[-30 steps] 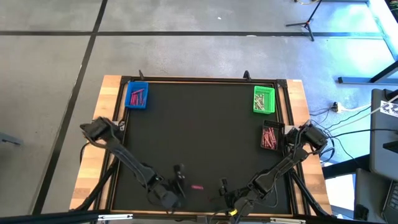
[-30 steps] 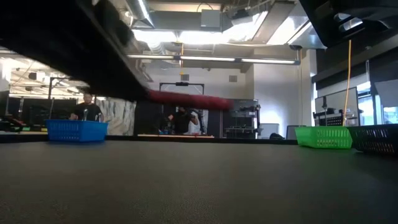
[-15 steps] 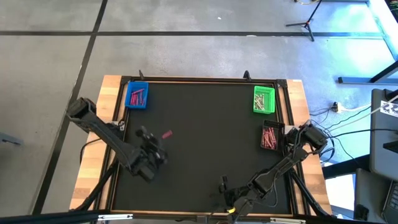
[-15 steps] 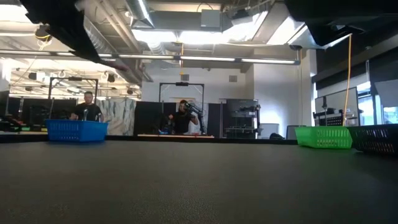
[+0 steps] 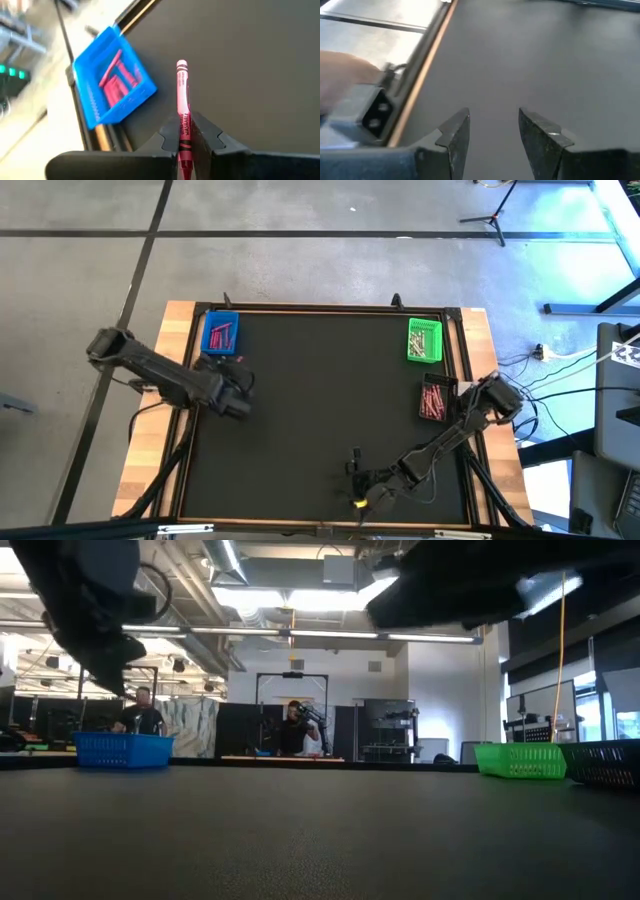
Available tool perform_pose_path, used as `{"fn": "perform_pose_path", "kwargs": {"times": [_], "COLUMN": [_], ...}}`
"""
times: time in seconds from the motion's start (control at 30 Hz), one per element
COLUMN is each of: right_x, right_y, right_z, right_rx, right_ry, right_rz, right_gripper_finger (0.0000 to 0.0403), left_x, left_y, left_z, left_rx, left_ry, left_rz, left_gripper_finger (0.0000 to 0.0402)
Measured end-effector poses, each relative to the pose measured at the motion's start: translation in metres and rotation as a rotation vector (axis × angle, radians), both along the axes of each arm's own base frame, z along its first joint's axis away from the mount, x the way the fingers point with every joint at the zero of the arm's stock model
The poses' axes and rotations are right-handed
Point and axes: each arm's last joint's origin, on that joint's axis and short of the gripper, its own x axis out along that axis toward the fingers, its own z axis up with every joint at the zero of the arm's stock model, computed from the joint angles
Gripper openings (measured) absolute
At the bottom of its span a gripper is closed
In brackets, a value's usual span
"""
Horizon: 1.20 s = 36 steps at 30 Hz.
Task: Sort crayons
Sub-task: Put the red crayon into the blue bin
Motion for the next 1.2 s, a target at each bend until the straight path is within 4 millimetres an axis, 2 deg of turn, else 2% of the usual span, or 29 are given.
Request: {"fn": "perform_pose_path", "kwargs": {"times": [0.13,0.27,0.43,0.63,0.73,0.97,1.2], "right_x": [0.014,0.027,0.040,0.049,0.052,0.052,0.052], "right_y": [-0.019,-0.042,-0.065,-0.085,-0.090,-0.093,-0.093], "right_z": [-0.001,-0.003,-0.003,-0.003,-0.003,-0.004,-0.004], "right_rx": [-0.034,-0.057,-0.064,-0.067,-0.074,-0.120,-0.121], "right_ry": [0.006,0.027,0.034,0.037,0.039,0.046,0.046], "right_rz": [-0.042,-0.104,-0.168,-0.221,-0.231,-0.211,-0.210], "right_gripper_finger": [0.0170,0.0170,0.0170,0.0170,0.0170,0.0170,0.0170], "left_x": [-0.017,-0.026,-0.031,-0.027,-0.023,-0.031,-0.035], "left_y": [0.019,0.036,0.058,0.083,0.095,0.120,0.135], "left_z": [-0.001,0.005,0.009,0.008,0.007,0.007,0.009], "left_rx": [-0.024,-0.034,-0.034,-0.030,-0.047,-0.039,0.010], "left_ry": [-0.015,-0.031,0.022,0.011,-0.009,-0.006,-0.012], "left_rz": [0.078,0.133,0.193,0.266,0.288,0.398,0.448], "left_gripper_finger": [0.0012,0.0012,0.0012,0.0012,0.0012,0.0030,0.0054]}}
